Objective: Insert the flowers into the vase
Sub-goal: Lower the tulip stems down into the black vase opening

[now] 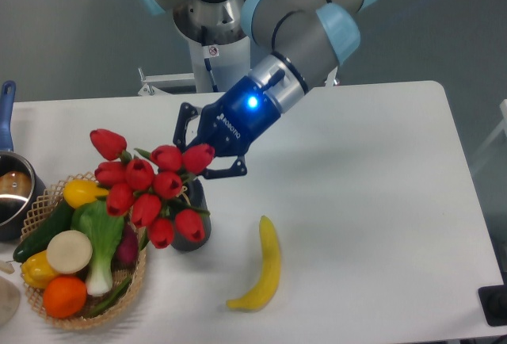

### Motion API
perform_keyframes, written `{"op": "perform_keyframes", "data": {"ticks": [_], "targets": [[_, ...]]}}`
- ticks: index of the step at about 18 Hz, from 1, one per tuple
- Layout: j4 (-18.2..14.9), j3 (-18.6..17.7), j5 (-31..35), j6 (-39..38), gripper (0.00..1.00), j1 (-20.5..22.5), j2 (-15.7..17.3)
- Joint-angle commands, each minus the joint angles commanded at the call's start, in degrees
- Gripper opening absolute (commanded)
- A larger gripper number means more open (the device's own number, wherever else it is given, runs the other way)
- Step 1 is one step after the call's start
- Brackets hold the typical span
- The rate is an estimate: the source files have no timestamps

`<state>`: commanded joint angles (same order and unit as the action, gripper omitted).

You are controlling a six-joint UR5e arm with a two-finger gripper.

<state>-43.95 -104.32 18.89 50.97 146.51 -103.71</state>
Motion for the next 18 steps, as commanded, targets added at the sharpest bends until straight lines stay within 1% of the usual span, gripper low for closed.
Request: {"op": "perform_keyframes", "data": {"ticks": [7, 9, 10, 11, 14, 15, 16, 18], "targets": [[0.0, -5.6, 2.3, 5.2, 0.17, -0.7, 0.5], [0.0, -6.2, 4.0, 5.2, 0.23, -0.9, 0.6], [0.0, -6.4, 4.5, 5.2, 0.3, -1.5, 0.6], [0.0, -6.5, 4.9, 5.1, 0.4, -1.8, 0.7], [0.0, -7.6, 5.6, 4.9, 0.8, -1.8, 1.4], [0.0, -8.2, 5.8, 4.9, 0.99, -1.8, 2.0], [-0.1, -8.8, 5.9, 4.7, 1.0, -1.8, 2.5], [-0.2, -10.5, 7.2, 3.9, 1.0, -1.4, 5.0]]}}
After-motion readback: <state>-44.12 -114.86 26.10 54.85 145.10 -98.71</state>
